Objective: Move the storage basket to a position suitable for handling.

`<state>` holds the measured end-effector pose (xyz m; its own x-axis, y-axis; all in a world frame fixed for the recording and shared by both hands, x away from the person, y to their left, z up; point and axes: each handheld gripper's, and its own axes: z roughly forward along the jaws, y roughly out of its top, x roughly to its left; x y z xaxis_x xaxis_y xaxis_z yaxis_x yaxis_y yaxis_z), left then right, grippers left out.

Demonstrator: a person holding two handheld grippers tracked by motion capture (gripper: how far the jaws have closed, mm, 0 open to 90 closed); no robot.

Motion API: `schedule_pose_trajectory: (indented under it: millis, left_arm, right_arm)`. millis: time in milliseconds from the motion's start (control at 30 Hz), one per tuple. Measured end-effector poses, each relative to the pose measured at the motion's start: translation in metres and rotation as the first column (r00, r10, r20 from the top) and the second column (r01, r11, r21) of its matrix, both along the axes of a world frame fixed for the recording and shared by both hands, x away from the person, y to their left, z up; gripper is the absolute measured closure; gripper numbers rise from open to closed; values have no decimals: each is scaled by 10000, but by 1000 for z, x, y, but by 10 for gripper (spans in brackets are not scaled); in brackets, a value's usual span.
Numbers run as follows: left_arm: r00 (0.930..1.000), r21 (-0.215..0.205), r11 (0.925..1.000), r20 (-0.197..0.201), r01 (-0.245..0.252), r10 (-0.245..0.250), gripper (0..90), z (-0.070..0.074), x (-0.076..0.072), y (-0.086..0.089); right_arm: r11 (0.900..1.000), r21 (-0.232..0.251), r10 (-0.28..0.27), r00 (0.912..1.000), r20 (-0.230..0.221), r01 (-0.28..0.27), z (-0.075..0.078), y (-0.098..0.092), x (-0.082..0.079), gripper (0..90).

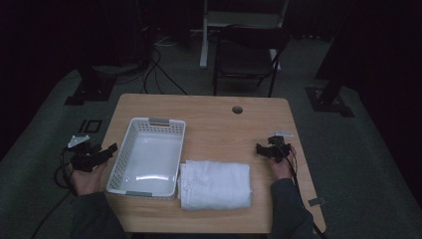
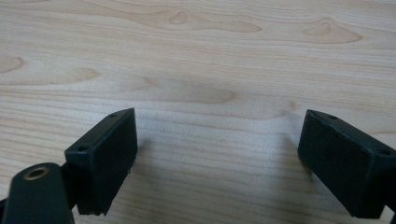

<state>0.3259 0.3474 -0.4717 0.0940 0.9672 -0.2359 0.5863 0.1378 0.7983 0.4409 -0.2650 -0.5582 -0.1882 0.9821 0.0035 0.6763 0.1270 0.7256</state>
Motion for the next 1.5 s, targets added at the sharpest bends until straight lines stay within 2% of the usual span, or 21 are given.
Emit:
schedule_pose_trajectory:
  millis: [67,167,367,533,733,833,1167,1300,1500]
  left_arm:
    - [9999,171,9998,-62,91,-90,320,0,-1,-2]
    - [9999,210,9997,-75,119,-118,335,0,-3,-4]
    - [9989,350,9990,-399,267,-253,373,-6,-1,-7]
    - [9978,769,9967,-629,270,-221,387,-8,-1,-10]
    - [9964,892,9959,-850,128,-52,405,-10,-5,-9]
    - [9963,668,9976,-846,170,-113,412,-12,-7,-7]
    - [9925,1009,9936,-1160,507,-389,436,-14,-13,-18]
    - [9912,922,9936,-1215,645,-531,499,-14,-18,-19]
    - [9907,884,9933,-1209,742,-632,512,-15,-25,-21]
  right_arm:
    - [10000,-15,19,10000,-2,-19,0,0,-1,118]
    - [10000,-10,26,10000,1,-26,0,0,-2,118]
    - [9996,-12,288,9996,-5,-288,0,-2,-5,117]
    - [9992,-9,398,9992,3,-398,0,-3,-5,118]
    - [9986,-11,529,9986,3,-529,0,-4,-5,119]
    - [9987,-22,518,9987,3,-518,0,-4,-6,120]
    - [9988,-15,497,9988,5,-497,0,-4,-6,120]
    - [9988,-15,497,9988,4,-497,0,-4,-6,120]
    - [9988,-13,493,9988,3,-493,0,-4,-6,120]
